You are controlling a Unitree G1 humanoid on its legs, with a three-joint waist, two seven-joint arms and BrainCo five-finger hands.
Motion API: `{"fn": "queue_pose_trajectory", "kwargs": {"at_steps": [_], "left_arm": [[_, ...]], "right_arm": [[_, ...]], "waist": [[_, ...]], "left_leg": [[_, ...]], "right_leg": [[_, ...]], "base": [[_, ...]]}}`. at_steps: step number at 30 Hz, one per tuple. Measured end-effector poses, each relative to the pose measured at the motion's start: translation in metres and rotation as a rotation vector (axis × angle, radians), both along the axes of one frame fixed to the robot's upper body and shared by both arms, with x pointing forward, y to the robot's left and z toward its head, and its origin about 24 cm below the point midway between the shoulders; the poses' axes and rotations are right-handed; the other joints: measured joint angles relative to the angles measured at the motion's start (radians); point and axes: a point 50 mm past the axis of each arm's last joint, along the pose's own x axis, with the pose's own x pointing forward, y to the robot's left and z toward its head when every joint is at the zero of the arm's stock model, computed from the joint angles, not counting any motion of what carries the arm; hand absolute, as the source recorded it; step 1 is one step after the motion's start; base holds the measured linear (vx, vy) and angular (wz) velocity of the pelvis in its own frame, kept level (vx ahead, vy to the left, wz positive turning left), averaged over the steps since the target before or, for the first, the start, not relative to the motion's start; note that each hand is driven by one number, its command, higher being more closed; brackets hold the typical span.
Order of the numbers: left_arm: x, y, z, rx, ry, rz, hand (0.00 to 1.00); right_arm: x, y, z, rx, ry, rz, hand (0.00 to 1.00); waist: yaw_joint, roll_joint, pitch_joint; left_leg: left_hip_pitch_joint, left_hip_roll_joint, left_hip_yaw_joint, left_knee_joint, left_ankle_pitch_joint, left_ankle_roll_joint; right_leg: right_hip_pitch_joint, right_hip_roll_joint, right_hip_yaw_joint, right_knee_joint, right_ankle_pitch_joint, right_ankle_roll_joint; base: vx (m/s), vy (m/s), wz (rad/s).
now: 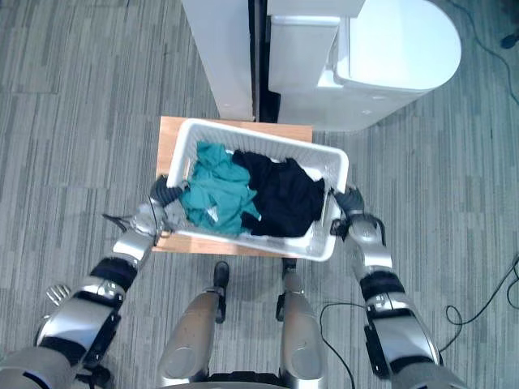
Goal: Pick up the laundry basket with both hands and put the clothes into the washing machine.
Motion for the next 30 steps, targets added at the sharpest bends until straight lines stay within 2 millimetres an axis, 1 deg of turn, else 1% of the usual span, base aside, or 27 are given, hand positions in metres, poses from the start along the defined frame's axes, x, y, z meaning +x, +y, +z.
{"fn": "queue_pose_trajectory", "kwargs": {"at_steps": [1, 2, 4, 5, 7, 9, 10, 13, 15, 16, 18, 19, 22, 24, 25, 27, 28, 29, 30], "left_arm": [[-0.009, -0.004, -0.01, -0.042, 0.022, -0.02, 1.0], [-0.013, -0.006, -0.014, -0.068, 0.03, -0.029, 1.0], [-0.03, -0.012, -0.024, -0.152, 0.045, -0.057, 1.0], [-0.034, -0.012, -0.026, -0.165, 0.045, -0.06, 1.0], [-0.046, -0.011, -0.034, -0.201, 0.056, -0.051, 1.0], [-0.057, -0.009, -0.044, -0.234, 0.08, -0.032, 1.0], [-0.064, -0.009, -0.049, -0.244, 0.092, -0.027, 1.0], [-0.093, -0.01, -0.068, -0.308, 0.14, 0.002, 1.0], [-0.112, -0.012, -0.083, -0.338, 0.191, 0.027, 1.0], [-0.117, -0.013, -0.088, -0.346, 0.209, 0.035, 1.0], [-0.14, -0.014, -0.105, -0.377, 0.279, 0.068, 1.0], [-0.146, -0.013, -0.109, -0.384, 0.298, 0.075, 1.0], [-0.173, -0.01, -0.124, -0.406, 0.382, 0.106, 1.0], [-0.182, -0.009, -0.129, -0.408, 0.416, 0.119, 1.0], [-0.185, -0.01, -0.131, -0.414, 0.428, 0.12, 1.0], [-0.183, -0.014, -0.13, -0.429, 0.426, 0.108, 1.0], [-0.182, -0.016, -0.131, -0.437, 0.426, 0.105, 1.0], [-0.182, -0.017, -0.131, -0.44, 0.427, 0.106, 1.0], [-0.183, -0.016, -0.131, -0.438, 0.429, 0.106, 1.0]], "right_arm": [[-0.011, -0.004, -0.009, 0.023, 0.014, -0.013, 1.0], [-0.017, -0.005, -0.013, 0.037, 0.018, -0.021, 1.0], [-0.039, -0.013, -0.027, 0.085, 0.028, -0.05, 1.0], [-0.043, -0.013, -0.029, 0.093, 0.029, -0.053, 1.0], [-0.054, -0.013, -0.037, 0.122, 0.036, -0.051, 1.0], [-0.065, -0.011, -0.048, 0.143, 0.07, -0.052, 1.0], [-0.071, -0.009, -0.053, 0.157, 0.08, -0.062, 1.0], [-0.098, -0.008, -0.068, 0.199, 0.112, -0.081, 1.0], [-0.111, -0.009, -0.079, 0.216, 0.149, -0.091, 1.0], [-0.115, -0.008, -0.081, 0.221, 0.159, -0.095, 1.0], [-0.131, -0.006, -0.094, 0.244, 0.214, -0.113, 1.0], [-0.136, -0.006, -0.097, 0.247, 0.232, -0.115, 1.0], [-0.155, -0.001, -0.112, 0.276, 0.3, -0.128, 1.0], [-0.163, 0.002, -0.118, 0.285, 0.336, -0.135, 1.0], [-0.167, 0.001, -0.119, 0.285, 0.342, -0.141, 1.0], [-0.17, -0.002, -0.12, 0.285, 0.343, -0.156, 1.0], [-0.169, -0.004, -0.119, 0.284, 0.336, -0.162, 1.0], [-0.169, -0.004, -0.119, 0.284, 0.334, -0.162, 1.0], [-0.168, -0.004, -0.118, 0.283, 0.331, -0.162, 1.0]], "waist": [[-0.002, 0.001, -0.001], [-0.002, 0.0, -0.006], [-0.008, 0.001, -0.071], [-0.011, 0.003, -0.083], [-0.024, 0.006, -0.129], [-0.026, 0.011, -0.164], [-0.027, 0.015, -0.192], [-0.026, 0.029, -0.281], [-0.027, 0.042, -0.312], [-0.027, 0.047, -0.322], [-0.026, 0.06, -0.343], [-0.026, 0.062, -0.349], [-0.025, 0.065, -0.361], [-0.024, 0.066, -0.364], [-0.022, 0.068, -0.373], [-0.024, 0.069, -0.374], [-0.025, 0.071, -0.375], [-0.021, 0.073, -0.375], [-0.008, 0.077, -0.375]], "left_leg": [[0.035, -0.002, 0.003, -0.016, 0.0, 0.0], [0.052, -0.002, 0.006, -0.026, 0.001, 0.001], [0.063, -0.002, 0.013, -0.049, 0.0, 0.002], [0.071, -0.001, 0.014, -0.057, 0.001, 0.002], [0.109, 0.001, 0.02, -0.083, 0.009, 0.007], [0.163, 0.006, 0.027, -0.105, 0.009, 0.007], [0.176, 0.009, 0.029, -0.112, 0.008, 0.007], [0.223, 0.013, 0.03, -0.14, 0.007, 0.007], [0.254, 0.015, 0.03, -0.149, 0.003, 0.008], [0.262, 0.015, 0.031, -0.153, 0.0, 0.007], [0.291, 0.024, 0.032, -0.164, -0.005, 0.006], [0.299, 0.026, 0.032, -0.166, -0.007, 0.008], [0.323, 0.039, 0.027, -0.162, -0.012, 0.003], [0.312, 0.048, 0.012, -0.134, -0.021, -0.005], [0.287, 0.048, -0.011, -0.109, -0.022, -0.007], [0.245, 0.042, -0.053, -0.08, -0.02, -0.008], [0.213, 0.043, -0.072, -0.061, -0.021, -0.007], [0.199, 0.045, -0.084, -0.048, -0.023, -0.007], [0.178, 0.057, -0.097, -0.028, -0.021, -0.016]], "right_leg": [[0.032, 0.001, 0.0, -0.012, 0.0, 0.0], [0.046, 0.001, 0.001, -0.019, 0.0, 0.0], [0.051, 0.001, 0.003, -0.033, -0.007, -0.003], [0.056, 0.001, 0.002, -0.035, -0.007, -0.003], [0.082, 0.003, 0.002, -0.042, -0.007, -0.003], [0.126, 0.008, 0.007, -0.056, -0.007, -0.003], [0.135, 0.011, 0.007, -0.056, -0.01, -0.002], [0.169, 0.014, 0.01, -0.057, -0.031, 0.0], [0.198, 0.016, 0.011, -0.057, -0.041, 0.002], [0.205, 0.016, 0.012, -0.058, -0.047, 0.005], [0.237, 0.017, 0.008, -0.058, -0.058, 0.008], [0.244, 0.019, 0.007, -0.058, -0.06, 0.007], [0.274, 0.03, -0.001, -0.058, -0.07, -0.004], [0.283, 0.035, -0.008, -0.058, -0.075, -0.012], [0.279, 0.035, -0.028, -0.057, -0.075, -0.016], [0.268, 0.035, -0.066, -0.048, -0.077, -0.022], [0.242, 0.039, -0.085, -0.019, -0.088, -0.027], [0.223, 0.043, -0.088, 0.006, -0.097, -0.028], [0.181, 0.048, -0.092, 0.069, -0.113, -0.041]], "base": [[0.05, 0.021, -0.08], [0.03, 0.023, -0.1], [0.05, 0.013, -0.07], [0.07, 0.006, -0.04], [0.08, 0.0, -0.06], [0.07, 0.003, -0.13], [0.05, 0.002, -0.06], [0.06, 0.009, -0.02], [0.0, 0.0, 0.0], [0.0, 0.0, 0.0], [-0.02, 0.002, 0.0], [0.0, 0.0, 0.0], [-0.01, -0.011, 0.04], [-0.03, -0.018, 0.21], [-0.04, -0.005, 0.38], [-0.08, -0.033, 0.61], [-0.1, -0.062, 0.56], [-0.07, -0.054, 0.31], [-0.06, -0.065, 0.1]]}}
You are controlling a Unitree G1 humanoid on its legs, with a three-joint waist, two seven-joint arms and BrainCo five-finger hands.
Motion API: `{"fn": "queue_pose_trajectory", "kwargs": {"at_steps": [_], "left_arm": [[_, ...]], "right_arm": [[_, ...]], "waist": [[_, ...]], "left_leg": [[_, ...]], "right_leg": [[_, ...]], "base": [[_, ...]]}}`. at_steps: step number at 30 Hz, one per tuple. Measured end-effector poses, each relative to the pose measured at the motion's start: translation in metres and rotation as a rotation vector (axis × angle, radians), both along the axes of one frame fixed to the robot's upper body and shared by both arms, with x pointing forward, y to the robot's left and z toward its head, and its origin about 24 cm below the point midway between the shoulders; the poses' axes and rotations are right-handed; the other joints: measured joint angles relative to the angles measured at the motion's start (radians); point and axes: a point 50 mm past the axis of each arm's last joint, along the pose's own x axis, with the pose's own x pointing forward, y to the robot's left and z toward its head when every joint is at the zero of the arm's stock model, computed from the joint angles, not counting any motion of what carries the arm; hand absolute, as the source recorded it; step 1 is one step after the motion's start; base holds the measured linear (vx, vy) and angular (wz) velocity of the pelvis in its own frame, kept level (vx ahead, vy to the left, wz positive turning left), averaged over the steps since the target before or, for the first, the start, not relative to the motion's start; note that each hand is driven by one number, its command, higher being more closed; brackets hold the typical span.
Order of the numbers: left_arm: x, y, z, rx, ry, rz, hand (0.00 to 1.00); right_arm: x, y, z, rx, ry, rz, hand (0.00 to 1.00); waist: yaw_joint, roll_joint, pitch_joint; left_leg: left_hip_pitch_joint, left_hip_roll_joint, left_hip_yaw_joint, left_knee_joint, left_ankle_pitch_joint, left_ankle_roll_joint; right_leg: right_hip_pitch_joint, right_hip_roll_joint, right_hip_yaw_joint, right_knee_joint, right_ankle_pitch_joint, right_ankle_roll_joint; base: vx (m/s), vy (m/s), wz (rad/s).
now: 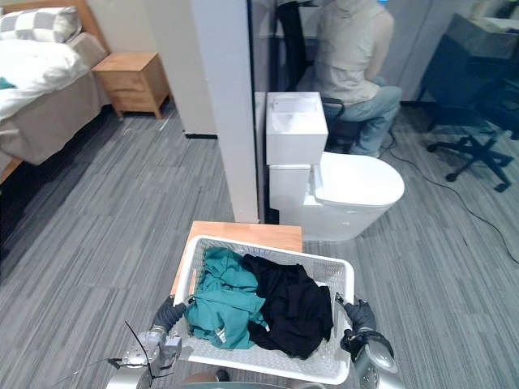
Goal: Pick up the laundry basket with both hands and put the clothes into the washing machine.
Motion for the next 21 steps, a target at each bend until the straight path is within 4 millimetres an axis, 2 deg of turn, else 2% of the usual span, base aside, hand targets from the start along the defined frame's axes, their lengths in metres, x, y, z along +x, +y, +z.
{"fn": "queue_pose_trajectory", "kwargs": {"at_steps": [1, 2, 3, 4, 5, 6, 7, 8, 9, 10, 11, 12, 13, 14, 15, 16, 17, 19, 20, 21], "left_arm": [[0.0, 0.001, 0.0, 0.003, 0.003, -0.002, 1.0], [0.0, 0.003, 0.0, 0.012, 0.005, -0.004, 1.0], [0.0, 0.003, 0.001, 0.011, 0.003, -0.003, 1.0], [0.0, 0.001, 0.0, 0.006, 0.008, -0.003, 1.0], [0.001, -0.002, 0.001, -0.001, 0.001, -0.008, 1.0], [0.002, -0.003, 0.002, -0.005, -0.005, -0.007, 1.0], [0.004, -0.005, 0.004, -0.007, -0.019, -0.009, 1.0], [0.007, -0.006, 0.007, -0.007, -0.031, -0.011, 1.0], [0.012, -0.006, 0.01, 0.0, -0.05, -0.026, 1.0], [0.015, -0.004, 0.012, 0.013, -0.059, -0.035, 1.0], [0.018, 0.0, 0.014, 0.039, -0.065, -0.058, 1.0], [0.021, 0.0, 0.016, 0.055, -0.074, -0.081, 1.0], [0.026, 0.0, 0.02, 0.062, -0.091, -0.096, 1.0], [0.029, -0.001, 0.021, 0.065, -0.098, -0.102, 1.0], [0.031, 0.002, 0.025, 0.08, -0.115, -0.112, 1.0], [0.033, 0.0, 0.027, 0.082, -0.124, -0.126, 1.0], [0.032, 0.001, 0.027, 0.083, -0.12, -0.121, 1.0], [0.034, 0.006, 0.028, 0.092, -0.127, -0.104, 1.0], [0.037, 0.005, 0.03, 0.093, -0.138, -0.107, 1.0], [0.039, 0.005, 0.032, 0.094, -0.144, -0.111, 1.0]], "right_arm": [[0.0, 0.0, 0.0, 0.001, 0.0, 0.0, 1.0], [0.002, 0.003, -0.001, 0.012, 0.001, -0.002, 1.0], [0.003, 0.003, -0.002, 0.018, 0.002, -0.009, 1.0], [0.003, 0.002, -0.003, 0.013, 0.006, -0.01, 1.0], [0.003, -0.001, -0.001, 0.006, -0.001, -0.014, 1.0], [0.003, -0.003, -0.001, 0.005, -0.005, -0.018, 1.0], [0.003, -0.004, 0.0, 0.009, -0.014, -0.027, 1.0], [0.004, -0.003, 0.001, 0.017, -0.026, -0.033, 1.0], [0.004, -0.003, 0.002, 0.026, -0.041, -0.044, 1.0], [0.003, 0.0, 0.002, 0.04, -0.046, -0.056, 1.0], [-0.002, 0.001, 0.001, 0.051, -0.048, -0.08, 1.0], [-0.006, 0.005, 0.0, 0.066, -0.047, -0.102, 1.0], [-0.006, 0.004, 0.003, 0.066, -0.065, -0.122, 1.0], [-0.007, 0.005, 0.003, 0.074, -0.073, -0.133, 1.0], [-0.012, 0.007, 0.003, 0.085, -0.071, -0.145, 1.0], [-0.013, 0.009, 0.002, 0.091, -0.068, -0.159, 1.0], [-0.01, 0.009, 0.003, 0.092, -0.071, -0.156, 1.0], [-0.003, 0.01, 0.005, 0.088, -0.081, -0.136, 1.0], [-0.003, 0.012, 0.005, 0.105, -0.088, -0.15, 1.0], [-0.005, 0.012, 0.003, 0.113, -0.09, -0.162, 1.0]], "waist": [[0.009, -0.002, -0.001], [0.011, -0.023, -0.004], [0.015, -0.024, -0.003], [0.008, -0.015, -0.007], [0.005, -0.004, -0.012], [0.004, 0.008, -0.019], [-0.007, 0.028, -0.031], [-0.019, 0.032, -0.034], [-0.028, 0.028, -0.033], [-0.022, 0.015, -0.029], [-0.015, -0.022, -0.021], [-0.016, -0.044, -0.021], [-0.016, -0.043, -0.014], [-0.018, -0.052, -0.016], [-0.019, -0.088, -0.023], [-0.018, -0.1, -0.018], [-0.013, -0.083, -0.009], [-0.012, -0.065, -0.009], [-0.016, -0.054, -0.009], [-0.019, -0.056, -0.01]], "left_leg": [[-0.007, 0.004, 0.001, -0.008, 0.006, -0.008], [0.001, -0.004, 0.006, -0.003, 0.007, -0.011], [-0.032, -0.008, 0.007, 0.149, -0.022, 0.016], [-0.037, -0.001, -0.002, 0.286, -0.072, 0.015], [-0.018, 0.012, -0.039, 0.356, -0.11, -0.029], [0.0, 0.015, -0.07, 0.368, -0.133, -0.058], [0.027, 0.018, -0.12, 0.348, -0.2, -0.086], [0.032, 0.015, -0.129, 0.323, -0.247, -0.079], [0.037, 0.008, -0.112, 0.289, -0.301, -0.011], [0.031, -0.006, -0.094, 0.302, -0.308, -0.001], [0.02, -0.037, -0.06, 0.308, -0.3, 0.018], [0.005, -0.058, -0.036, 0.301, -0.281, 0.045], [-0.016, -0.061, 0.008, 0.27, -0.25, 0.083], [-0.03, -0.06, 0.035, 0.262, -0.225, 0.09], [-0.049, -0.067, 0.097, 0.259, -0.203, 0.092], [-0.061, -0.074, 0.14, 0.255, -0.187, 0.111], [-0.057, -0.046, 0.174, 0.232, -0.173, 0.12], [-0.039, 0.025, 0.302, 0.143, -0.106, 0.118], [-0.029, 0.055, 0.348, 0.083, -0.062, 0.112], [-0.016, 0.074, 0.383, 0.053, -0.03, 0.099]], "right_leg": [[-0.021, 0.0, 0.002, 0.03, -0.004, -0.005], [-0.043, -0.026, 0.006, 0.055, -0.008, -0.013], [-0.056, -0.031, 0.007, 0.075, -0.012, -0.018], [-0.066, -0.029, 0.015, 0.1, -0.016, -0.019], [-0.084, -0.015, 0.031, 0.117, -0.024, -0.014], [-0.1, -0.005, 0.042, 0.127, -0.028, -0.014], [-0.132, 0.012, 0.062, 0.147, -0.031, 0.002], [-0.152, 0.016, 0.07, 0.155, -0.029, 0.009], [-0.176, 0.017, 0.1, 0.154, -0.016, 0.03], [-0.18, 0.007, 0.127, 0.147, -0.008, 0.042], [-0.177, -0.009, 0.175, 0.098, -0.008, 0.058], [-0.175, -0.023, 0.205, 0.046, -0.054, 0.122], [-0.189, -0.025, 0.24, 0.019, -0.085, 0.171], [-0.205, -0.017, 0.258, 0.04, -0.072, 0.14], [-0.219, -0.012, 0.248, 0.098, -0.127, 0.077], [-0.213, -0.013, 0.247, 0.038, -0.225, 0.098], [-0.214, -0.015, 0.231, 0.017, -0.249, 0.109], [-0.245, 0.022, 0.083, 0.108, -0.112, 0.006], [-0.236, 0.039, 0.044, 0.209, -0.102, -0.011], [-0.218, 0.044, 0.027, 0.294, -0.116, -0.02]], "base": [[-0.05, -0.039, 0.08], [-0.02, -0.036, -0.03], [-0.02, -0.027, -0.12], [-0.11, 0.025, -0.3], [-0.12, 0.036, -0.38], [-0.24, 0.21, -0.46], [-0.2, 0.206, -0.41], [-0.34, 0.302, -0.49], [-0.28, 0.195, -0.47], [-0.41, 0.222, -0.77], [-0.42, 0.207, -0.76], [-0.48, 0.263, -0.97], [-0.37, 0.221, -0.74], [-0.35, 0.21, -0.93], [-0.32, 0.21, -1.06], [-0.31, 0.216, -1.27], [-0.29, 0.122, -1.43], [-0.31, 0.022, -1.78], [-0.27, 0.017, -1.65], [-0.21, -0.044, -1.47]]}}
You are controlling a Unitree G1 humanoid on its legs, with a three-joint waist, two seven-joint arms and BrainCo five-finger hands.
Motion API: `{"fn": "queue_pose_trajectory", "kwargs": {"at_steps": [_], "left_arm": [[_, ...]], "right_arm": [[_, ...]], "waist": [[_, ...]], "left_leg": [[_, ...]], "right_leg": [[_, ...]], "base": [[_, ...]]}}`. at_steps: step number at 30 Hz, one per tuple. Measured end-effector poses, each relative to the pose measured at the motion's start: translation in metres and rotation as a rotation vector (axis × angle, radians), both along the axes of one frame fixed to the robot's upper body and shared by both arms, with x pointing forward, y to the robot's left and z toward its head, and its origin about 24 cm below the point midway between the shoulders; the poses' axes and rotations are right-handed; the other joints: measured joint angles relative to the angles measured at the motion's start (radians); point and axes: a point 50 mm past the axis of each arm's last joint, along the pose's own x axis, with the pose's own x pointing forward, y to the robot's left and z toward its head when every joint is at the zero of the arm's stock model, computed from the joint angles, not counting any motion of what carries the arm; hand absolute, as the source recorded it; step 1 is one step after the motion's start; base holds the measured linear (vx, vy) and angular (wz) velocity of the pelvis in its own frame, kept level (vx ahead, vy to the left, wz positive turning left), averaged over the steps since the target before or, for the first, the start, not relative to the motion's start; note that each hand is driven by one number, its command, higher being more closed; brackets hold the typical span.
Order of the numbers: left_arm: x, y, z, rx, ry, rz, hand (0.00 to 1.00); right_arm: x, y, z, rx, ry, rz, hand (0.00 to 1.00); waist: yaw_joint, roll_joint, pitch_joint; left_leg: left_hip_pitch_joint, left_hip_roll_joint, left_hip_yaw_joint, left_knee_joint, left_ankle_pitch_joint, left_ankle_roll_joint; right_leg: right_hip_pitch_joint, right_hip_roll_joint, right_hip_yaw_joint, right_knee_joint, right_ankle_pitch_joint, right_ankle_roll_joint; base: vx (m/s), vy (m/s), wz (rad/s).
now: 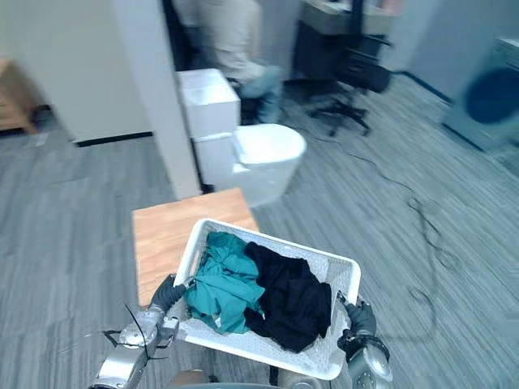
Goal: Pick up the laundry basket with both hands and put the clothes into the washing machine.
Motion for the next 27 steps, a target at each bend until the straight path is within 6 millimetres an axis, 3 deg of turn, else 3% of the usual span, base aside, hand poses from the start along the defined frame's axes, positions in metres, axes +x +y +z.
{"fn": "queue_pose_trajectory", "kwargs": {"at_steps": [2, 3, 4, 5, 6, 7, 8, 10, 11, 12, 13, 14, 15, 16, 17, 18, 19, 20, 21, 22, 24, 25, 27], "left_arm": [[0.0, -0.002, 0.0, 0.0, 0.001, -0.008, 1.0], [0.0, -0.002, 0.0, 0.004, 0.002, -0.007, 1.0], [0.001, -0.001, 0.0, 0.008, 0.0, 0.004, 1.0], [0.001, 0.0, 0.001, 0.01, -0.002, 0.007, 1.0], [0.001, 0.001, 0.001, 0.01, -0.003, 0.011, 1.0], [0.001, -0.002, 0.0, -0.001, 0.001, 0.015, 1.0], [-0.001, -0.007, -0.003, -0.023, 0.012, 0.019, 1.0], [-0.006, -0.01, -0.007, -0.038, 0.034, 0.031, 1.0], [-0.009, -0.009, -0.01, -0.036, 0.056, 0.034, 1.0], [-0.009, -0.008, -0.012, -0.034, 0.063, 0.036, 1.0], [-0.011, -0.004, -0.014, -0.031, 0.074, 0.049, 1.0], [-0.011, -0.003, -0.014, -0.032, 0.076, 0.059, 1.0], [-0.014, 0.0, -0.015, -0.032, 0.081, 0.071, 1.0], [-0.019, 0.003, -0.016, -0.033, 0.086, 0.085, 1.0], [-0.027, 0.004, -0.017, -0.042, 0.091, 0.106, 1.0], [-0.033, 0.001, -0.019, -0.06, 0.095, 0.115, 1.0], [-0.035, -0.001, -0.019, -0.071, 0.096, 0.121, 1.0], [-0.04, -0.005, -0.021, -0.086, 0.105, 0.13, 1.0], [-0.042, -0.007, -0.022, -0.094, 0.111, 0.134, 1.0], [-0.045, -0.006, -0.023, -0.096, 0.116, 0.145, 1.0], [-0.047, -0.003, -0.024, -0.102, 0.118, 0.173, 1.0], [-0.047, -0.003, -0.023, -0.106, 0.115, 0.175, 1.0], [-0.048, -0.005, -0.02, -0.113, 0.108, 0.177, 1.0]], "right_arm": [[-0.004, -0.001, -0.002, -0.001, 0.008, -0.009, 1.0], [-0.002, -0.002, -0.003, -0.001, 0.01, -0.007, 1.0], [0.001, -0.001, -0.002, 0.0, 0.007, -0.001, 1.0], [0.003, -0.001, -0.003, 0.003, 0.008, 0.002, 1.0], [0.005, -0.001, -0.004, 0.005, 0.012, 0.004, 1.0], [0.008, -0.002, -0.004, 0.002, 0.014, 0.008, 1.0], [0.01, -0.007, -0.003, -0.015, 0.018, 0.014, 1.0], [0.004, -0.01, -0.006, -0.023, 0.038, 0.014, 1.0], [-0.003, -0.008, -0.009, -0.017, 0.056, 0.01, 1.0], [-0.006, -0.007, -0.011, -0.012, 0.064, 0.008, 1.0], [-0.008, -0.004, -0.011, -0.013, 0.062, 0.006, 1.0], [-0.008, -0.002, -0.01, -0.016, 0.058, 0.011, 1.0], [-0.009, 0.002, -0.008, -0.015, 0.049, 0.014, 1.0], [-0.01, 0.003, -0.005, -0.027, 0.042, 0.025, 1.0], [-0.013, 0.007, -0.002, -0.035, 0.04, 0.045, 1.0], [-0.011, 0.007, 0.001, -0.049, 0.028, 0.061, 1.0], [-0.011, 0.004, 0.003, -0.065, 0.029, 0.066, 1.0], [-0.009, -0.001, 0.005, -0.092, 0.031, 0.078, 1.0], [-0.01, -0.005, 0.005, -0.107, 0.04, 0.088, 1.0], [-0.005, -0.002, 0.006, -0.107, 0.037, 0.111, 1.0], [0.0, 0.002, 0.011, -0.128, 0.024, 0.138, 1.0], [-0.001, 0.002, 0.012, -0.136, 0.025, 0.132, 1.0], [-0.002, 0.001, 0.015, -0.149, 0.015, 0.129, 1.0]], "waist": [[0.003, -0.005, -0.002], [0.003, -0.007, -0.004], [0.008, -0.01, -0.005], [0.009, -0.025, -0.013], [0.005, -0.028, -0.014], [0.006, -0.013, -0.013], [-0.009, 0.02, -0.015], [-0.03, 0.034, -0.018], [-0.03, 0.043, -0.02], [-0.031, 0.046, -0.019], [-0.034, 0.044, -0.017], [-0.034, 0.05, -0.012], [-0.022, 0.062, 0.004], [-0.011, 0.062, 0.017], [0.005, 0.059, 0.02], [0.008, 0.047, 0.03], [0.009, 0.048, 0.031], [0.01, 0.047, 0.032], [0.026, 0.049, 0.036], [0.038, 0.071, 0.047], [0.037, 0.088, 0.059], [0.029, 0.079, 0.066], [0.033, 0.059, 0.063]], "left_leg": [[0.005, 0.041, 0.086, -0.006, 0.009, -0.008], [0.008, 0.07, 0.159, -0.005, -0.003, -0.018], [0.007, 0.094, 0.225, 0.016, -0.02, -0.043], [0.004, 0.101, 0.251, 0.032, -0.03, -0.06], [0.004, 0.105, 0.272, 0.043, -0.035, -0.069], [0.011, 0.111, 0.302, 0.043, -0.037, -0.078], [0.024, 0.13, 0.328, 0.035, -0.027, -0.087], [0.077, 0.167, 0.401, 0.023, -0.019, -0.119], [0.124, 0.228, 0.441, 0.058, -0.044, -0.159], [0.14, 0.261, 0.461, 0.084, -0.052, -0.171], [0.163, 0.325, 0.475, 0.164, -0.06, -0.182], [0.162, 0.365, 0.466, 0.232, -0.058, -0.177], [0.154, 0.446, 0.407, 0.396, -0.036, -0.069], [0.126, 0.479, 0.325, 0.525, 0.024, 0.075], [0.037, 0.46, 0.128, 0.664, 0.207, 0.16], [-0.046, 0.362, -0.047, 0.786, 0.172, 0.089], [-0.086, 0.293, -0.103, 0.829, 0.125, 0.059], [-0.147, 0.137, -0.183, 0.826, 0.042, 0.008], [-0.173, 0.053, -0.209, 0.754, -0.006, -0.009], [-0.215, 0.025, -0.187, 0.635, -0.043, -0.018], [-0.28, 0.058, -0.117, 0.446, -0.047, -0.023], [-0.299, 0.059, -0.081, 0.301, -0.04, -0.026], [-0.307, 0.026, -0.084, 0.108, 0.023, -0.085]], "right_leg": [[0.064, -0.026, -0.029, 0.136, -0.065, -0.005], [0.13, -0.075, -0.074, 0.159, -0.12, 0.014], [0.164, -0.122, -0.12, 0.117, -0.142, 0.024], [0.175, -0.132, -0.125, 0.061, -0.144, 0.033], [0.184, -0.118, -0.135, 0.006, -0.152, 0.032], [0.197, -0.095, -0.126, -0.071, -0.144, 0.017], [0.201, -0.047, -0.073, -0.145, -0.092, 0.006], [0.208, 0.015, 0.02, -0.19, -0.06, -0.006], [0.216, 0.073, 0.081, -0.189, -0.059, -0.01], [0.222, 0.098, 0.093, -0.187, -0.064, -0.015], [0.236, 0.137, 0.119, -0.18, -0.074, -0.043], [0.247, 0.16, 0.139, -0.176, -0.072, -0.057], [0.286, 0.209, 0.179, -0.157, -0.082, -0.077], [0.312, 0.237, 0.208, -0.128, -0.099, -0.102], [0.333, 0.257, 0.262, -0.084, -0.14, -0.129], [0.337, 0.254, 0.315, -0.052, -0.187, -0.151], [0.336, 0.246, 0.339, -0.04, -0.196, -0.166], [0.336, 0.227, 0.385, -0.035, -0.206, -0.181], [0.335, 0.216, 0.423, -0.036, -0.208, -0.183], [0.341, 0.209, 0.438, -0.057, -0.208, -0.182], [0.354, 0.194, 0.422, -0.087, -0.211, -0.151], [0.383, 0.179, 0.421, -0.1, -0.23, -0.144], [0.409, 0.147, 0.422, -0.097, -0.296, -0.138]], "base": [[-0.15, -0.105, -1.54], [-0.18, -0.226, -2.07], [-0.18, -0.247, -2.23], [-0.11, -0.178, -1.76], [-0.07, -0.145, -1.59], [-0.03, -0.153, -1.78], [0.01, -0.203, -2.04], [0.11, -0.181, -1.77], [0.14, -0.211, -1.47], [0.16, -0.254, -1.66], [0.09, -0.138, -1.11], [0.14, -0.179, -1.38], [0.17, -0.164, -1.26], [0.19, -0.155, -1.55], [0.14, -0.034, -1.42], [0.1, 0.044, -1.2], [0.14, 0.117, -1.04], [0.19, 0.133, -1.08], [0.27, 0.176, -1.45], [0.26, 0.152, -1.22], [0.31, 0.18, -0.71], [0.36, 0.2, -0.18], [0.37, 0.18, 0.09]]}}
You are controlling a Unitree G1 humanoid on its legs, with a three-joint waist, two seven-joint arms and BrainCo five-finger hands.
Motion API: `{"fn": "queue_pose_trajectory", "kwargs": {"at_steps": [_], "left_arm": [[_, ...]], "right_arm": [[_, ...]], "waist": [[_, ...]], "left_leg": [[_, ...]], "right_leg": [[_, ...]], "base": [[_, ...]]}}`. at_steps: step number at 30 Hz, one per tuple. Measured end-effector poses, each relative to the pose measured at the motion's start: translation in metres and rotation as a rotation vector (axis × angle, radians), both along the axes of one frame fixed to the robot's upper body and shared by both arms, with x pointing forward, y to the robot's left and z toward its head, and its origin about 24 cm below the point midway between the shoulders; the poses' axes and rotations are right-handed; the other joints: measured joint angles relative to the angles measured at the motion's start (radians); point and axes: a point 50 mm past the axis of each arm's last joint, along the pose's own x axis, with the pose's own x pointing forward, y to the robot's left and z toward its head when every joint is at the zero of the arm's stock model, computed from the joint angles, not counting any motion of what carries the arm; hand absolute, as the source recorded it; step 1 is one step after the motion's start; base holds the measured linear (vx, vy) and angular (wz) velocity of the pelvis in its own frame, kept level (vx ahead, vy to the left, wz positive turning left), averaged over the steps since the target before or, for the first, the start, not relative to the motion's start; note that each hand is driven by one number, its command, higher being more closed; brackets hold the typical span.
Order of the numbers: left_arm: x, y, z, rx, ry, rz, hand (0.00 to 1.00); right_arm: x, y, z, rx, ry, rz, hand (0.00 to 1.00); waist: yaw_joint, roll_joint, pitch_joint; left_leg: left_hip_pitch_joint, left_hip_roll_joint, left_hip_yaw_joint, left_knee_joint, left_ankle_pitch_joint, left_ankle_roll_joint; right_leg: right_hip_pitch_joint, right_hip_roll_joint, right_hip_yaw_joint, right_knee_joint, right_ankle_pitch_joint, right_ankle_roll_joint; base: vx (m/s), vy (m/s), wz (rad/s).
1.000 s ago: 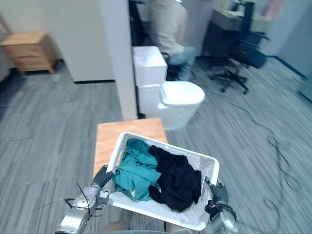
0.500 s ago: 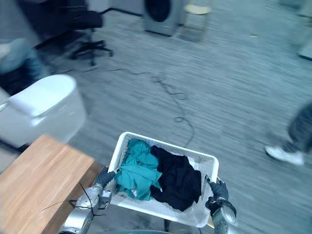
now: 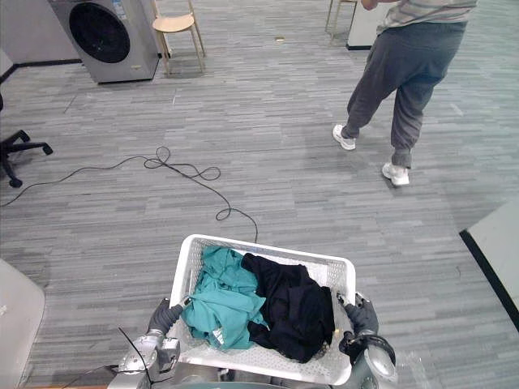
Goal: Pick up the laundry basket with both hands and put the clothes into the washing machine.
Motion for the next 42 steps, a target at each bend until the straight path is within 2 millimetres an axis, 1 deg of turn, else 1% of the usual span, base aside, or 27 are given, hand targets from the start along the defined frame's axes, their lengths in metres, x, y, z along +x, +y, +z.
{"fn": "queue_pose_trajectory", "kwargs": {"at_steps": [1, 2, 4, 6, 7, 8, 11, 14, 15, 16, 17, 18, 19, 20, 21, 24, 25, 26, 29, 33, 35, 36, 37, 38, 39, 40, 42], "left_arm": [[0.0, 0.0, 0.001, -0.001, -0.005, 0.003, 1.0], [-0.003, 0.001, 0.004, 0.002, -0.013, 0.013, 1.0], [-0.004, 0.002, 0.007, 0.007, -0.021, 0.023, 1.0], [-0.005, 0.003, 0.008, 0.015, -0.025, 0.026, 1.0], [-0.004, 0.004, 0.01, 0.025, -0.031, 0.019, 1.0], [-0.003, 0.004, 0.011, 0.032, -0.034, 0.014, 1.0], [0.003, 0.003, 0.017, 0.027, -0.059, 0.007, 1.0], [0.027, -0.002, 0.033, 0.042, -0.16, -0.044, 1.0], [0.036, -0.004, 0.035, 0.048, -0.171, -0.07, 1.0], [0.037, -0.005, 0.034, 0.049, -0.169, -0.077, 1.0], [0.036, -0.005, 0.031, 0.048, -0.154, -0.081, 1.0], [0.033, -0.009, 0.026, 0.037, -0.132, -0.088, 1.0], [0.033, -0.011, 0.024, 0.03, -0.122, -0.087, 1.0], [0.032, -0.012, 0.024, 0.024, -0.121, -0.084, 1.0], [0.033, -0.017, 0.024, 0.007, -0.126, -0.082, 1.0], [0.027, -0.02, 0.02, -0.017, -0.106, -0.071, 1.0], [0.026, -0.02, 0.019, -0.019, -0.101, -0.071, 1.0], [0.019, -0.017, 0.015, -0.016, -0.08, -0.055, 1.0], [0.008, -0.01, 0.009, -0.007, -0.045, -0.027, 1.0], [0.007, -0.011, 0.011, -0.021, -0.05, -0.016, 1.0], [0.001, -0.01, 0.008, -0.018, -0.032, -0.008, 1.0], [-0.004, -0.006, 0.007, -0.002, -0.015, -0.002, 1.0], [-0.005, -0.002, 0.012, 0.01, -0.027, 0.003, 1.0], [-0.008, 0.001, 0.015, 0.021, -0.036, 0.009, 1.0], [-0.009, 0.002, 0.019, 0.035, -0.047, -0.002, 1.0], [-0.011, -0.002, 0.021, 0.025, -0.055, -0.005, 1.0], [0.002, 0.0, 0.024, 0.033, -0.084, -0.002, 1.0]], "right_arm": [[0.0, -0.001, 0.001, -0.006, -0.006, -0.001, 1.0], [-0.002, 0.0, 0.002, -0.011, -0.01, 0.0, 1.0], [-0.001, 0.001, 0.002, -0.009, -0.013, 0.0, 1.0], [-0.001, 0.001, 0.003, -0.015, -0.015, 0.004, 1.0], [-0.002, 0.003, 0.002, -0.007, -0.014, -0.006, 1.0], [-0.003, 0.004, 0.001, -0.004, -0.015, -0.011, 1.0], [0.003, 0.001, 0.013, -0.032, -0.071, -0.003, 1.0], [0.003, 0.001, 0.02, -0.008, -0.135, -0.068, 1.0], [-0.001, -0.004, 0.021, 0.0, -0.14, -0.103, 1.0], [-0.002, -0.004, 0.02, 0.002, -0.138, -0.104, 1.0], [-0.005, -0.003, 0.019, 0.001, -0.128, -0.102, 1.0], [-0.006, -0.006, 0.019, -0.007, -0.123, -0.101, 1.0], [-0.004, -0.01, 0.021, -0.025, -0.12, -0.09, 1.0], [-0.003, -0.012, 0.022, -0.036, -0.122, -0.086, 1.0], [-0.006, -0.016, 0.024, -0.038, -0.13, -0.098, 1.0], [-0.009, -0.019, 0.026, -0.036, -0.116, -0.082, 1.0], [-0.01, -0.018, 0.024, -0.031, -0.107, -0.087, 1.0], [-0.011, -0.016, 0.021, -0.027, -0.092, -0.079, 1.0], [-0.009, -0.009, 0.018, -0.021, -0.068, -0.045, 1.0], [-0.006, -0.01, 0.021, -0.04, -0.077, -0.034, 1.0], [-0.006, -0.007, 0.019, -0.057, -0.058, -0.033, 1.0], [-0.01, -0.002, 0.015, -0.061, -0.033, -0.035, 1.0], [-0.008, -0.002, 0.016, -0.067, -0.035, -0.031, 1.0], [-0.002, 0.004, 0.017, -0.052, -0.053, -0.02, 1.0], [-0.012, 0.006, 0.014, -0.039, -0.036, -0.04, 1.0], [-0.019, 0.002, 0.017, -0.063, -0.048, -0.035, 1.0], [-0.009, 0.008, 0.02, -0.048, -0.085, -0.041, 1.0]], "waist": [[0.002, -0.016, -0.002], [0.008, -0.046, -0.028], [0.005, -0.077, -0.044], [0.018, -0.087, -0.041], [0.018, -0.093, -0.034], [-0.007, -0.094, -0.022], [-0.028, -0.04, -0.011], [-0.063, -0.03, -0.004], [-0.065, -0.037, -0.004], [-0.063, -0.038, -0.008], [-0.061, -0.041, -0.018], [-0.068, -0.017, -0.03], [-0.08, -0.02, -0.029], [-0.084, -0.014, -0.028], [-0.086, 0.004, -0.02], [-0.06, 0.051, -0.007], [-0.052, 0.065, -0.004], [-0.024, 0.068, 0.001], [0.031, 0.06, 0.005], [0.041, 0.025, -0.009], [0.063, -0.022, -0.036], [0.038, -0.088, -0.078], [0.03, -0.113, -0.067], [0.044, -0.115, -0.052], [0.062, -0.136, -0.05], [0.054, -0.143, -0.076], [0.02, -0.174, -0.071]], "left_leg": [[-0.005, -0.014, -0.002, 0.001, 0.03, -0.001], [-0.01, -0.081, 0.028, 0.044, 0.081, 0.068], [0.012, -0.126, 0.078, 0.082, 0.03, 0.143], [0.085, -0.181, 0.105, 0.066, -0.025, 0.167], [0.155, -0.219, 0.107, 0.022, -0.053, 0.18], [0.248, -0.264, 0.099, -0.019, -0.073, 0.194], [0.437, -0.279, 0.07, -0.108, -0.105, 0.198], [0.595, -0.277, -0.012, -0.235, -0.119, 0.181], [0.659, -0.267, -0.03, -0.272, -0.149, 0.169], [0.675, -0.261, -0.035, -0.277, -0.165, 0.159], [0.704, -0.247, -0.046, -0.279, -0.206, 0.14], [0.728, -0.217, -0.076, -0.275, -0.232, 0.119], [0.735, -0.187, -0.11, -0.183, -0.248, 0.09], [0.716, -0.178, -0.128, -0.108, -0.246, 0.087], [0.632, -0.157, -0.148, 0.127, -0.207, 0.036], [0.334, -0.121, -0.149, 0.73, 0.252, -0.028], [0.274, -0.109, -0.147, 0.829, 0.231, -0.009], [0.181, -0.101, -0.147, 0.92, 0.178, 0.055], [0.019, -0.072, -0.109, 0.759, 0.035, 0.072], [-0.009, -0.089, 0.045, 0.002, 0.05, 0.032], [-0.003, -0.139, 0.074, -0.043, 0.181, 0.095], [0.021, -0.187, 0.106, -0.003, 0.175, 0.151], [0.033, -0.181, 0.122, 0.117, 0.104, 0.183], [0.026, -0.158, 0.15, 0.227, 0.078, 0.217], [0.064, -0.203, 0.184, 0.236, 0.033, 0.167], [0.189, -0.257, 0.18, 0.043, -0.044, 0.204], [0.279, -0.317, 0.154, 0.036, -0.101, 0.23]], "right_leg": [[0.004, -0.016, 0.004, 0.012, -0.03, 0.005], [0.03, -0.089, 0.013, 0.045, -0.105, 0.043], [0.009, -0.14, -0.003, 0.147, -0.121, 0.087], [-0.093, -0.155, -0.023, 0.452, -0.054, 0.21], [-0.172, -0.169, -0.045, 0.644, 0.054, 0.251], [-0.255, -0.196, -0.09, 0.89, 0.145, 0.234], [-0.432, -0.175, -0.187, 1.103, 0.119, 0.197], [-0.563, -0.163, -0.327, 0.856, 0.053, 0.17], [-0.588, -0.159, -0.37, 0.601, 0.064, 0.159], [-0.587, -0.145, -0.382, 0.455, 0.093, 0.157], [-0.575, -0.117, -0.358, 0.238, 0.208, 0.13], [-0.565, -0.077, -0.35, 0.261, 0.268, 0.098], [-0.562, -0.059, -0.351, 0.336, 0.234, 0.052], [-0.554, -0.063, -0.372, 0.368, 0.199, 0.044], [-0.529, -0.067, -0.394, 0.423, 0.144, 0.02], [-0.357, -0.035, -0.375, 0.383, 0.024, -0.01], [-0.311, -0.017, -0.36, 0.353, 0.015, -0.022], [-0.222, 0.0, -0.319, 0.297, 0.004, -0.035], [-0.017, -0.008, -0.21, 0.153, -0.023, -0.038], [0.143, -0.076, -0.133, 0.052, -0.11, 0.014], [0.195, -0.129, -0.071, 0.089, -0.156, 0.072], [0.183, -0.191, -0.047, 0.176, -0.151, 0.09], [0.158, -0.19, -0.034, 0.321, -0.064, 0.178], [0.152, -0.169, -0.033, 0.411, 0.017, 0.175], [0.089, -0.163, -0.057, 0.615, 0.229, 0.181], [-0.025, -0.178, -0.097, 0.838, 0.421, 0.196], [-0.222, -0.182, -0.103, 1.106, 0.289, 0.142]], "base": [[0.61, 0.279, 0.07], [0.59, 0.261, 0.02], [0.75, 0.297, -0.07], [0.66, 0.29, -0.19], [0.6, 0.296, 0.04], [0.7, 0.304, 0.1], [0.54, 0.184, 0.1], [0.59, 0.101, 0.68], [0.59, 0.003, 0.45], [0.72, -0.029, 0.44], [0.63, -0.056, 0.42], [0.68, -0.093, 0.52], [0.58, -0.112, 0.48], [0.71, -0.164, 0.54], [0.7, -0.18, 0.5], [0.75, -0.139, 0.02], [0.55, -0.046, -0.64], [0.85, -0.005, -0.98], [0.7, 0.051, -0.93], [0.84, 0.188, -0.55], [0.91, 0.258, -0.58], [0.98, 0.239, -0.2], [0.96, 0.224, -0.19], [0.79, 0.269, -0.46], [0.56, 0.304, -0.36], [0.53, 0.277, -0.02], [0.57, 0.096, 0.38]]}}
